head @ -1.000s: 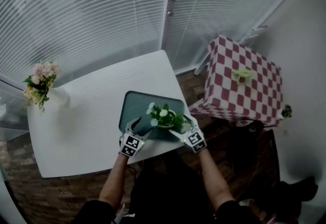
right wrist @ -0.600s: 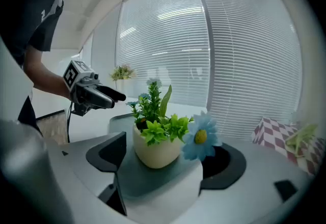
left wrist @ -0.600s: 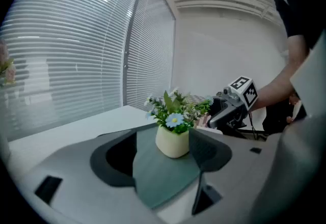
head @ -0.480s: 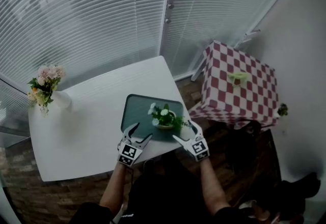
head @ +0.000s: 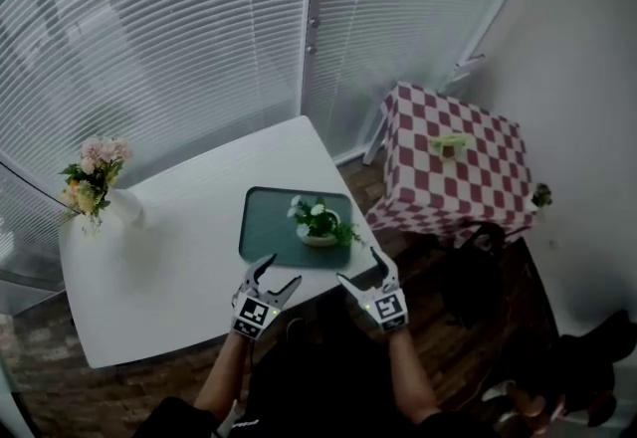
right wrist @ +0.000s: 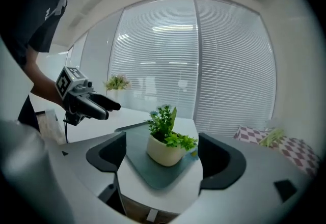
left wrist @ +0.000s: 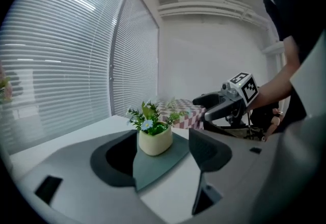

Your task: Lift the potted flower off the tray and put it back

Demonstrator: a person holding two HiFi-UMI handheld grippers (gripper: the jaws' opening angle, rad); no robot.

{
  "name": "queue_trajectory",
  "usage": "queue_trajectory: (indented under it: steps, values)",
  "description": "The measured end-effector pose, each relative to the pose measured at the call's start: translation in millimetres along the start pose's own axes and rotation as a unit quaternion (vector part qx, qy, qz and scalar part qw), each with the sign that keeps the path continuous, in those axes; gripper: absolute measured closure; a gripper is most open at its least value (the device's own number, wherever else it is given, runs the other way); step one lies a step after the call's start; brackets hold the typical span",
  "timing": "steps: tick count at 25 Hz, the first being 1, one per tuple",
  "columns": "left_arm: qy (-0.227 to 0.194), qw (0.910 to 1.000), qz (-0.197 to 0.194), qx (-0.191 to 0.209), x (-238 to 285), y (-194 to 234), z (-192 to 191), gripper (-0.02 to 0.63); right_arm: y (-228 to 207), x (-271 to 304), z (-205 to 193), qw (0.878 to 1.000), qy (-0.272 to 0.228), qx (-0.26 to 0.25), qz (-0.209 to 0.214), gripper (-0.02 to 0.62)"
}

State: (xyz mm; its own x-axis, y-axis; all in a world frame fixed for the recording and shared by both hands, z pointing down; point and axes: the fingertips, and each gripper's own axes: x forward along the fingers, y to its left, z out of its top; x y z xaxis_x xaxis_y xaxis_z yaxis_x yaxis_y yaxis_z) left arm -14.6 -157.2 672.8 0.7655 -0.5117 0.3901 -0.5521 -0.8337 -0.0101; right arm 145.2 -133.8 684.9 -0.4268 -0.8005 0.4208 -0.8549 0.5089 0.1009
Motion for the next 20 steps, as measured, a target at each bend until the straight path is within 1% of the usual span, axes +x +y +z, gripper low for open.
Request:
queue_trajectory:
  steps: [4, 10, 13, 18, 20]
  values:
    - [-0.021, 0.9998, -0.005, 0.003, -18.8, -11.9, 11.0, 0.304, 21.5, -19.7, 10.1, 1.000, -0.006, 0.006, -0.011, 0.193]
    - [-0.039, 0.9991, -0.011, 0.014, -42.9, -22.9, 16.8, 0.304, 43.6, -49.4, 30.1, 0.998, -0.054, 0.026, -0.025, 0.193]
    - [-0.044, 0.9988, -0.016, 0.018, -53.9, -29.1, 21.6, 0.304, 50.2, -65.3, 40.4, 0.995, -0.081, 0.037, -0.039, 0.193]
    - [-0.054, 0.9979, -0.025, 0.026, -68.6, -39.9, 27.6, 0.304, 65.3, -80.7, 49.2, 0.995, -0.080, 0.033, -0.051, 0.193]
    - [-0.061, 0.9973, -0.027, 0.030, -73.5, -43.8, 31.6, 0.304, 69.9, -85.8, 55.1, 0.994, -0.090, 0.025, -0.054, 0.193]
